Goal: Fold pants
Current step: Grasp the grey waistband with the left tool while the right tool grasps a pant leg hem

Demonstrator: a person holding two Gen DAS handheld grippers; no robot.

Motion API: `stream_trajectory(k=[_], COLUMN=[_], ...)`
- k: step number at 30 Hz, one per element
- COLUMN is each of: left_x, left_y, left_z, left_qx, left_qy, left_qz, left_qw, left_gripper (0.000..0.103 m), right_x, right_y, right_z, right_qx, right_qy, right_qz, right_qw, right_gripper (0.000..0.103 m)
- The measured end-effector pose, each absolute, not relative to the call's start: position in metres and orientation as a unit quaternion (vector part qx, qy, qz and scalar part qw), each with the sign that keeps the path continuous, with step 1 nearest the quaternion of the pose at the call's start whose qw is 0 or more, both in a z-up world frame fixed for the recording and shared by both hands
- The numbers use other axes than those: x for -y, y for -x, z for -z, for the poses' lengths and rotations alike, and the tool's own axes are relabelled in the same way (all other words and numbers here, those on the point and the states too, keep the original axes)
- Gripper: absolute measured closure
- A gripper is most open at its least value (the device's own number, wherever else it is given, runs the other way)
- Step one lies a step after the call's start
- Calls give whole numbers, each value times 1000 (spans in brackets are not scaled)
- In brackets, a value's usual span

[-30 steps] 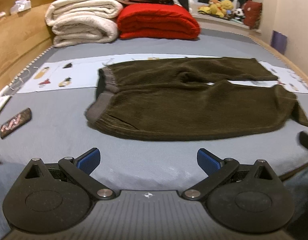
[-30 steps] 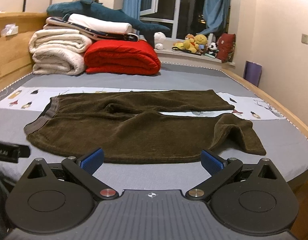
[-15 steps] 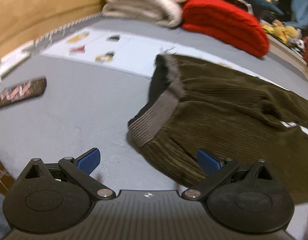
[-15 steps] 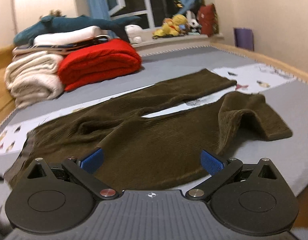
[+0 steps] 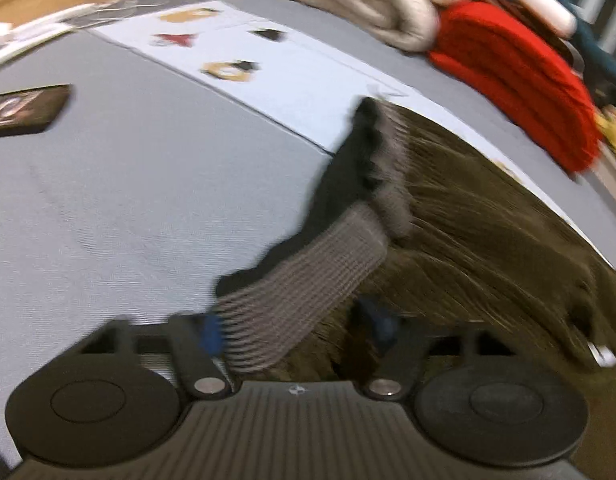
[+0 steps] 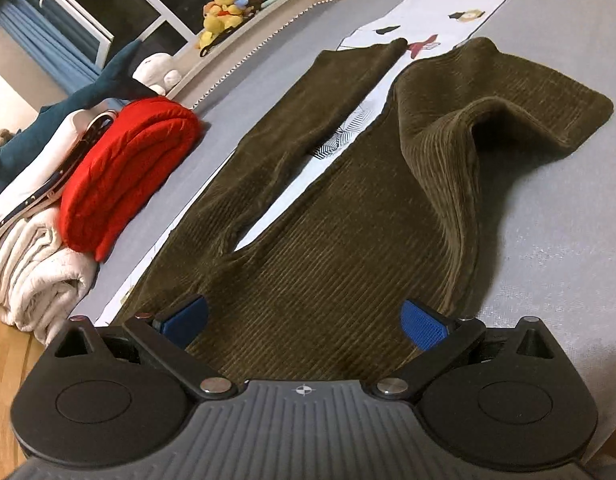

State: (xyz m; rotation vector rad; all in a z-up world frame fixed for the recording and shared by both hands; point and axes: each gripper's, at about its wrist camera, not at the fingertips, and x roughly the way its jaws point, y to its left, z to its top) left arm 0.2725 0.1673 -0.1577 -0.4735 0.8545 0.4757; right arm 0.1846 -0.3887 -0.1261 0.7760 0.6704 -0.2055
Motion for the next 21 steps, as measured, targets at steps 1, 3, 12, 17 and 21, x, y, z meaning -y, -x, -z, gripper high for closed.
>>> stream_trajectory(k=[1,3,12,17,21], left_x=[-169,-172,-225,-258,-267], left_y=[-271,-267,-239,-220,-214], left_z=[155,146,123,124,130], left_qx=[-404,-395,-384,-395,-404], left_qy=[237,230,191,181,198], left_qz=[-231,-242,-334,-333,-322], left_qw=[853,856,839,837,833], left_gripper=[50,74,79,77,60], right_x=[388,388,407,420,455], right_y=[-184,-184,-173,-164,-151], right_z=[126,123,122,119,115], right_qx=[-321,-321,-307,-289,-256], right_qy=[-365,-348,-342,-355,-370], right_qz=[99,106,159,189,244], right_qw=[868,874,874,869,859], right_gripper=[1,1,1,1,1])
